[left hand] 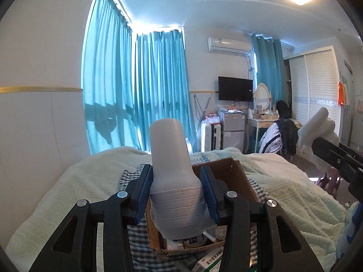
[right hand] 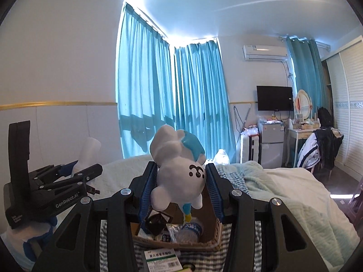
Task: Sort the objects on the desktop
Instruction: 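Carry the white part and figurine over the box and release them inside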
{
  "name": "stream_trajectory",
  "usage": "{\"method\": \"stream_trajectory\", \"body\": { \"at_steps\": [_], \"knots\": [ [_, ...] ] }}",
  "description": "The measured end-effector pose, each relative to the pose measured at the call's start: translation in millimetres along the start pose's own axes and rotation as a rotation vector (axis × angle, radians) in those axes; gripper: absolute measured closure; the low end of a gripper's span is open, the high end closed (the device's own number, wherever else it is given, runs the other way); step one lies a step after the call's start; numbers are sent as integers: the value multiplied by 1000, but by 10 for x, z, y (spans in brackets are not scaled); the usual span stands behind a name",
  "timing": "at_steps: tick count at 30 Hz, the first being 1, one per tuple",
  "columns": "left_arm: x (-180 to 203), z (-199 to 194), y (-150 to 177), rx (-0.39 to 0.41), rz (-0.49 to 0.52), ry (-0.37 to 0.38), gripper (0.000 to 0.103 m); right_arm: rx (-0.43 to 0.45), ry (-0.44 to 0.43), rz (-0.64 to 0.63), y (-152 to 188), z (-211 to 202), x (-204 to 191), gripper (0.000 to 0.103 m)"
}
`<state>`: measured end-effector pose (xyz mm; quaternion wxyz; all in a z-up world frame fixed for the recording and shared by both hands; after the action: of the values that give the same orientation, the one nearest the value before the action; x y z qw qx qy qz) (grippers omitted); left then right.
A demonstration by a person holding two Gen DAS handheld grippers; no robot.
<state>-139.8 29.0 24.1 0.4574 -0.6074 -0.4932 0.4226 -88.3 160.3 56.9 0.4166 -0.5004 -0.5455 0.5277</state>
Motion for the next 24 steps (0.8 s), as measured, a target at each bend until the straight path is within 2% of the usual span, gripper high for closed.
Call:
{"method": "stream_trajectory", "body": {
  "at_steps": [10, 13, 16, 19, 24],
  "knots": [
    [28, 537, 110, -35, -6, 21, 59, -34, -8, 4, 137, 460, 203, 60],
    [30, 748, 286, -59, -14, 33, 59, -60, -10, 5, 295, 646, 258, 60],
    [36, 891, 455, -48, -19, 59, 59, -96, -2, 3, 508, 829, 313, 60],
    [44, 1032, 606, -59, -1, 53, 59, -143, 5, -8, 778, 997, 349, 60],
    [62, 1304, 846, -115, -14, 78, 59, -217, -2, -12, 1122, 1298, 377, 60]
  ]
}}
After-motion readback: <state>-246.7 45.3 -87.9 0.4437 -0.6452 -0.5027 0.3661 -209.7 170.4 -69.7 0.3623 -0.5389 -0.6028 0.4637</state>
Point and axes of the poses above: each gripper's, at about its wrist camera, not at the fingertips, and z roughly the way its jaws point, x to its right, y to its underside, the point moved 9 cm from there along z, roughly the way its jaws point, and after that the axes turned 6 degrees about -y, right-handed, at the moved point
